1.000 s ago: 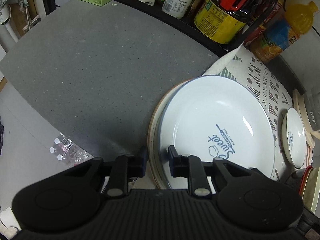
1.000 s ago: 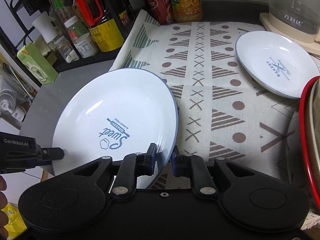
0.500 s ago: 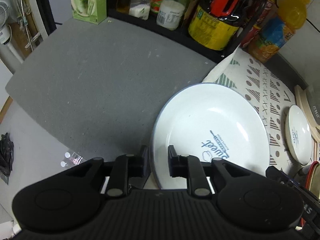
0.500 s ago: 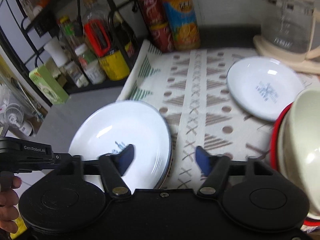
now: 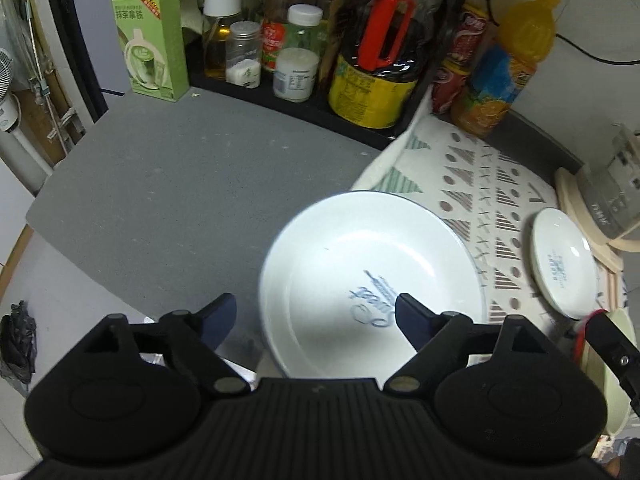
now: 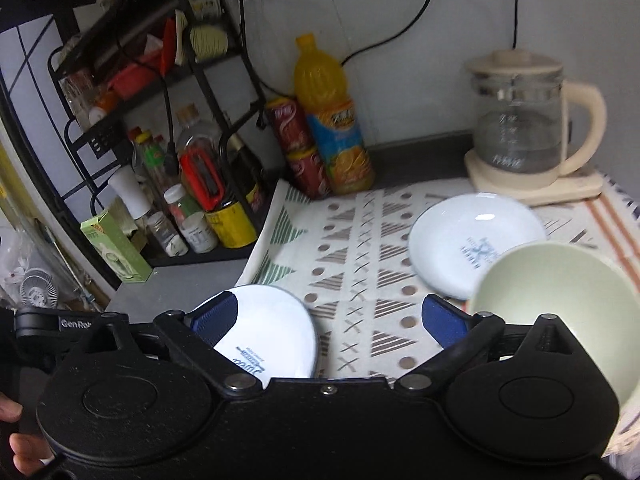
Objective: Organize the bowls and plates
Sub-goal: 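Move both tools toward the white plate printed 'Bakery'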
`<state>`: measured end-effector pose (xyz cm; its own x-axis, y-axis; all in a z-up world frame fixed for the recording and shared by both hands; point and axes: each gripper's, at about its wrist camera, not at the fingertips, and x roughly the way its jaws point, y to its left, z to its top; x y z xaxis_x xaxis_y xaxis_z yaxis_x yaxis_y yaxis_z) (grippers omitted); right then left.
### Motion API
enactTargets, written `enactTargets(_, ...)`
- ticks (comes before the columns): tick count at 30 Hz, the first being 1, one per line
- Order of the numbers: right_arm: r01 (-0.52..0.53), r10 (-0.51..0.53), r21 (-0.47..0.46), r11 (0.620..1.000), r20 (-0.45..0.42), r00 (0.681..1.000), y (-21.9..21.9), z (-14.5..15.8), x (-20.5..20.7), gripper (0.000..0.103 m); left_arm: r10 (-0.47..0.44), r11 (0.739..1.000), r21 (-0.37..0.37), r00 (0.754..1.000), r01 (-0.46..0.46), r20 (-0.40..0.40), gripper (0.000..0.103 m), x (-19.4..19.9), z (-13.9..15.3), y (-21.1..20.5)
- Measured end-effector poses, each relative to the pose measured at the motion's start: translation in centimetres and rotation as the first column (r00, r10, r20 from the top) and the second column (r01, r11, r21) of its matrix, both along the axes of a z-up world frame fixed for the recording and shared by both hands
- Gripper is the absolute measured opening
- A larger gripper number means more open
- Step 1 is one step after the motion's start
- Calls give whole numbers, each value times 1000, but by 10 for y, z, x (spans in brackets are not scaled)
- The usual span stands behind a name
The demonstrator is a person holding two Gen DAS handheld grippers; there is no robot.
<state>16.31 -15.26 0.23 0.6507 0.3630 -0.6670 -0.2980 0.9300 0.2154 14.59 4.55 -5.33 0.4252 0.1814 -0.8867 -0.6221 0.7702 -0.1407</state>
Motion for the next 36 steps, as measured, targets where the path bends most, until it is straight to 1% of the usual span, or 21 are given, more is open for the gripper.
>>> enactTargets(1, -1, 1, 0, 1000, 6, 1000, -4, 2, -2, 99, -10, 1000, 0, 1000, 10, 4, 88, 0, 2, -3)
enactTargets(2, -1, 1, 3, 1000, 14, 1000, -8, 5, -5, 99, -20, 1000, 7, 1000, 20, 12, 91, -1, 6, -7)
enactTargets(4, 29, -29, -15, 999, 41, 999, -16, 10, -9, 99, -33, 999, 23, 999, 33, 35, 95, -2, 11, -17)
enactTargets(6, 39, -37, -28, 999, 51, 998, -25, 14, -12, 99, -42, 999, 28, 998, 40, 57, 103, -2, 16, -26)
enactTargets(8, 39, -38, -31, 999, 57, 998, -33, 17, -15, 99, -48, 998, 35, 995, 45, 83, 103, -4, 21, -36)
enactTargets(11, 44, -42, -42, 998, 53, 998, -42, 20, -20, 99, -58, 997, 49, 993, 54, 100, 103, -5, 25, -50)
enactTargets(19, 66, -65, -18, 998, 52, 997, -62, 25, -32, 100, -100, 993, 68, 985, 92, 138, 103, -6, 38, -82)
enactTargets(21, 77, -77, 4, 997, 57, 995, -67, 28, -33, 100, -111, 993, 65, 984, 103, 140, 103, -6, 40, -88)
enactTargets(26, 127, -126, -13, 992, 73, 989, -80, 32, -31, 101, -146, 988, 62, 980, 139, 137, 103, -2, 46, -101)
enactTargets(28, 146, -145, -15, 989, 66, 987, -86, 34, -30, 101, -163, 986, 68, 978, 155, 131, 103, 1, 48, -106)
enactTargets(31, 161, -159, -25, 987, 51, 986, -93, 35, -26, 101, -170, 985, 58, 977, 164, 131, 103, 4, 49, -110)
enactTargets(36, 181, -180, -41, 983, 35, 983, -99, 33, -16, 101, -199, 979, 75, 973, 192, 117, 103, 13, 49, -120)
